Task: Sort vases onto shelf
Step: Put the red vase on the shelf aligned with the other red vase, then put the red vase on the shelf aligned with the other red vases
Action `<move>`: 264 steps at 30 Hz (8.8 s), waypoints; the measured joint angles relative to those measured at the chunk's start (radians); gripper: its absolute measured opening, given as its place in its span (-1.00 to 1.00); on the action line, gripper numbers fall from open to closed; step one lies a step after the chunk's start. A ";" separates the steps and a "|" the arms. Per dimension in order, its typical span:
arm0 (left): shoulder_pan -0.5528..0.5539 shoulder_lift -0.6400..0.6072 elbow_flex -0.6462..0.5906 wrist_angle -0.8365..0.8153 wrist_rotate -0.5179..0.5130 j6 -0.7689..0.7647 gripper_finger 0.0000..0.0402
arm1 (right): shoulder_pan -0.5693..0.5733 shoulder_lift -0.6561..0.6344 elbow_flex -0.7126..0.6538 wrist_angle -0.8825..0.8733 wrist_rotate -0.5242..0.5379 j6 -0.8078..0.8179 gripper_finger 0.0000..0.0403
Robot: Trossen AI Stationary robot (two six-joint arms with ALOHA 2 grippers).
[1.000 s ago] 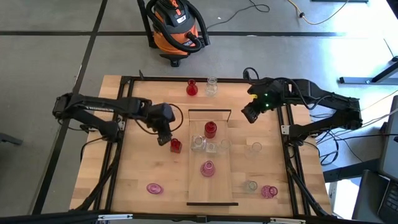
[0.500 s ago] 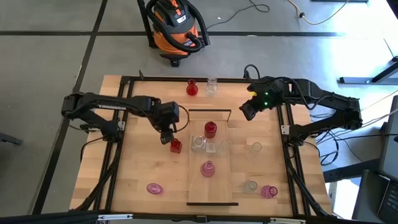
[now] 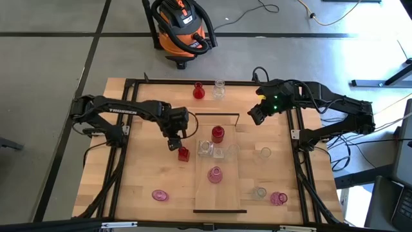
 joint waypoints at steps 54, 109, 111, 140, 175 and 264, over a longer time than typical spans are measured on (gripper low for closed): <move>-0.041 0.009 0.084 0.079 0.024 -0.124 -0.97 | 0.000 0.000 0.001 -0.006 0.000 0.016 -0.47; 0.095 0.151 0.292 0.158 0.027 -0.204 -0.83 | 0.000 0.000 0.001 -0.024 -0.027 -0.014 -0.47; 0.095 0.151 0.292 0.173 0.029 -0.203 -0.83 | 0.000 0.000 0.001 -0.024 -0.027 -0.014 -0.47; 0.096 0.149 0.292 0.186 0.017 -0.177 -0.55 | 0.000 0.000 0.001 -0.025 -0.027 -0.020 -0.47; 0.623 0.217 0.368 0.201 -0.092 0.049 -0.37 | 0.000 0.000 0.001 0.007 0.029 0.024 -0.47; 0.445 -0.007 0.368 0.249 0.429 -0.128 -0.96 | -0.035 0.333 0.000 0.749 -0.076 -0.743 0.55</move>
